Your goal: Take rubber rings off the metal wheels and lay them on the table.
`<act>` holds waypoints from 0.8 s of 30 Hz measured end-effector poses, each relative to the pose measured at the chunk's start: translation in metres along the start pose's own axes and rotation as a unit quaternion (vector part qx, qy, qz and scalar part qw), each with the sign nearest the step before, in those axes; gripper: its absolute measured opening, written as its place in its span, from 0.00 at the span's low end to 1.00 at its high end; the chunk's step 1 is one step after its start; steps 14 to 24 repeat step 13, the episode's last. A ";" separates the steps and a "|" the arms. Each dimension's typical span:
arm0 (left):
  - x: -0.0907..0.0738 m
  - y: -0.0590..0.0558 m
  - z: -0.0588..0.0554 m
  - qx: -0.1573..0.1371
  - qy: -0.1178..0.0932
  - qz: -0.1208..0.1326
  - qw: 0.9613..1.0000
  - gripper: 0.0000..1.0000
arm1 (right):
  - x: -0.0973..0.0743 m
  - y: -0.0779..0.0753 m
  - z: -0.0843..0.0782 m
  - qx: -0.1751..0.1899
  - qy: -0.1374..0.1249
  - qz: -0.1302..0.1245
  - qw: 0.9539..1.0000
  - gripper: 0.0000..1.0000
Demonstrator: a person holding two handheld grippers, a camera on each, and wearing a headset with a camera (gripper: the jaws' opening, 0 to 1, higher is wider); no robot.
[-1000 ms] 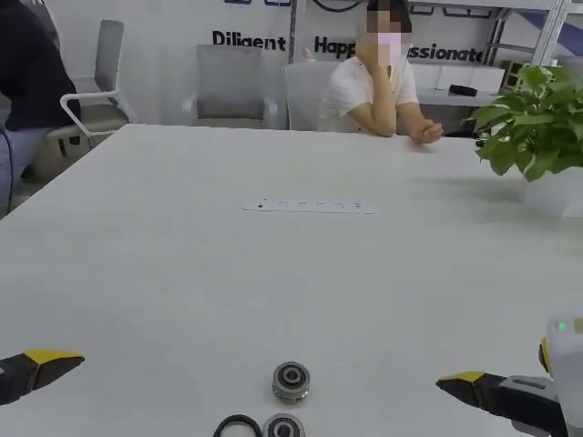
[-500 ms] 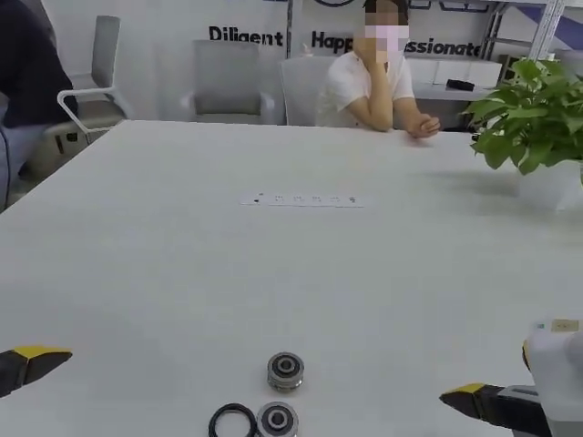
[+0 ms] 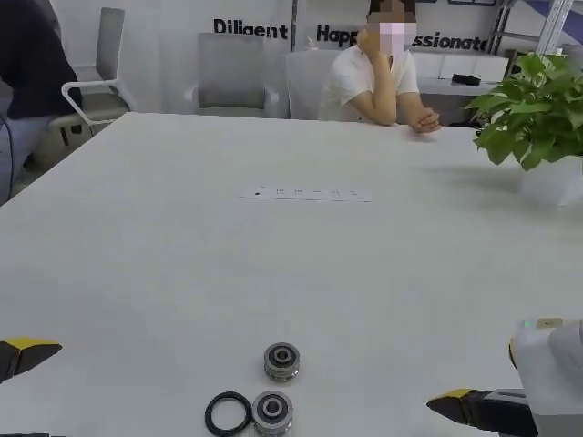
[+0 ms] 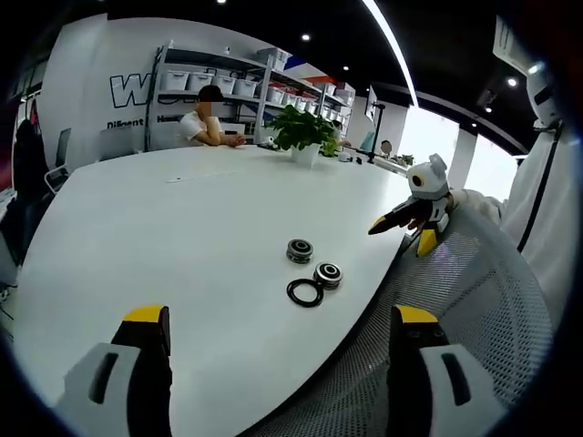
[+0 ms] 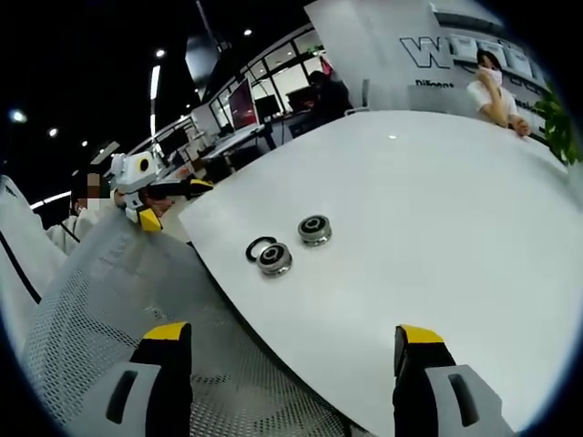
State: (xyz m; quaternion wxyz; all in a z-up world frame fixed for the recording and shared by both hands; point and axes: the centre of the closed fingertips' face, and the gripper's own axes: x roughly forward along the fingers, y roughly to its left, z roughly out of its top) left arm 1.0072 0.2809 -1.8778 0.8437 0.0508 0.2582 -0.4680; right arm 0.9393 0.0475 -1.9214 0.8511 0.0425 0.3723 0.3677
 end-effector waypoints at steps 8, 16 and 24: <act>0.000 0.001 -0.006 0.005 0.017 0.004 1.000 0.99 | 0.000 0.002 -0.002 0.004 0.004 0.005 1.000 0.89; -0.001 0.002 -0.004 0.000 0.010 0.008 1.000 0.99 | 0.001 0.001 -0.004 -0.004 0.014 0.004 1.000 0.89; -0.001 0.002 -0.004 0.000 0.010 0.008 1.000 0.99 | 0.001 0.001 -0.004 -0.004 0.014 0.004 1.000 0.89</act>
